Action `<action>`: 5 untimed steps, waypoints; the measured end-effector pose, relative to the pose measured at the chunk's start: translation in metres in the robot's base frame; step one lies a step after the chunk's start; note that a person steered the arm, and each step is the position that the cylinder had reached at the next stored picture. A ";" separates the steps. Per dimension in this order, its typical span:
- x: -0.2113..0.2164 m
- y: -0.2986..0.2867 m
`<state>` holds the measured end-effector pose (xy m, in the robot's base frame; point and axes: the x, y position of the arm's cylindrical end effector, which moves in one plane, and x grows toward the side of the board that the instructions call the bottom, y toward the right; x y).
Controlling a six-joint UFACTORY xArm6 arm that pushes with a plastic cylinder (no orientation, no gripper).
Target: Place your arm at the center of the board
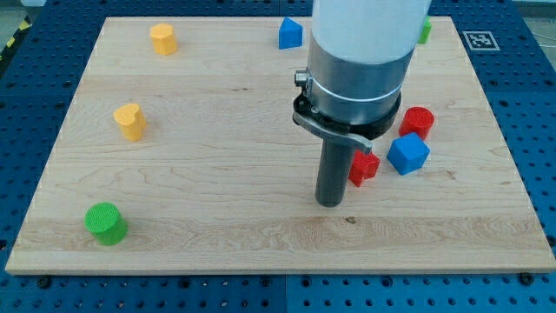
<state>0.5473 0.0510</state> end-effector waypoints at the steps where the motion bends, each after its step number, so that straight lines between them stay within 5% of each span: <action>1: 0.000 -0.029; 4: -0.023 -0.156; 5: -0.040 -0.154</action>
<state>0.5070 -0.1029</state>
